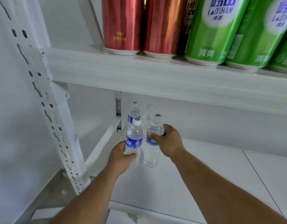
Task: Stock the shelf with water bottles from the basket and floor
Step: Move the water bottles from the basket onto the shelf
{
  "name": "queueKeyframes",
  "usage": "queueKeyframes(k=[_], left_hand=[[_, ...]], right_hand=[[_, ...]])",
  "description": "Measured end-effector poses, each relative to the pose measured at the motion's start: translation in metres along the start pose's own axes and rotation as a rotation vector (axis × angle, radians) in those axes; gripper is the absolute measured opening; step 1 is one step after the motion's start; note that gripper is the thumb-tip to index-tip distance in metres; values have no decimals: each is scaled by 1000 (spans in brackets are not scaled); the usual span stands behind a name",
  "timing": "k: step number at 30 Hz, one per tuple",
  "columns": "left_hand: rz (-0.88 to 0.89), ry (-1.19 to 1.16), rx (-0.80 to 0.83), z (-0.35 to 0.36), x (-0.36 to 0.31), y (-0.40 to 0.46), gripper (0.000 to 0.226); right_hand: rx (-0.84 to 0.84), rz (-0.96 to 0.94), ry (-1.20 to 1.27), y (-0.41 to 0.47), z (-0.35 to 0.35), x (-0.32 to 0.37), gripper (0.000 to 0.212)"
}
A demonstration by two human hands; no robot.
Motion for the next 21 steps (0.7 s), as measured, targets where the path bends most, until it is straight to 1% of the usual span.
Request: queueKeyframes(k=[9,14,21], left_hand=[[-28,0,-51,7,21,63,46],[-4,-23,-52,5,25,87,42],[31,-63,-37,5,25,108,40]], right_hand=[[-4,-29,-31,60,24,-14,28],[2,-28,-38,76,34,-20,32],[-1,-24,-26,90,43,-34,32]])
Point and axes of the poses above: each hand's wrist, its own y-axis towards the middle knuckle, its own z-axis out of the palm, x = y × z, the point moved 5 cm from there along y, towards the middle knuckle, and after that the axes turned 2 degrees about x, right-handed, at the moved point
